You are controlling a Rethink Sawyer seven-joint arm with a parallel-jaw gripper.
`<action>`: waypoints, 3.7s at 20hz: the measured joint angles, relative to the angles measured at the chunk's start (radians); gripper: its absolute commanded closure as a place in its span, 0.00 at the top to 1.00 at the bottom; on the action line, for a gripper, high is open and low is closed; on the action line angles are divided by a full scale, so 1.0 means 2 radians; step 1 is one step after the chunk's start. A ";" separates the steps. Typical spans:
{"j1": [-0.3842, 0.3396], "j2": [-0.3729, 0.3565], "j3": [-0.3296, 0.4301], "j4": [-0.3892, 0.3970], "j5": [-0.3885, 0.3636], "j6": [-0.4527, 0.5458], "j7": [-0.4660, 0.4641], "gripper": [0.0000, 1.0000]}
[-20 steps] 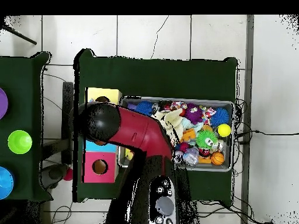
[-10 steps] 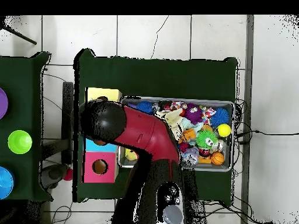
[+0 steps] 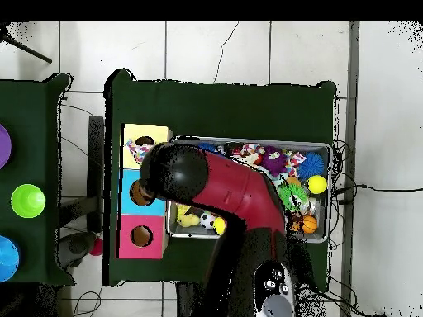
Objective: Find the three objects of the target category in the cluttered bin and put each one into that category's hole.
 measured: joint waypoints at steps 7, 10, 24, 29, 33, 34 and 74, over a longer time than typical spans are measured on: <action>-0.065 0.000 0.008 0.000 -0.045 0.000 0.000 1.00; -0.093 0.000 0.016 0.000 -0.061 0.000 0.000 1.00; -0.183 0.003 0.071 0.000 -0.132 0.000 0.000 1.00; -0.195 0.009 0.087 0.000 -0.167 -0.018 0.000 1.00; -0.202 0.018 0.099 0.000 -0.192 -0.051 0.000 1.00; -0.204 0.020 0.101 0.000 -0.199 -0.062 0.000 1.00; -0.248 0.092 0.159 0.009 -0.311 -0.276 0.000 1.00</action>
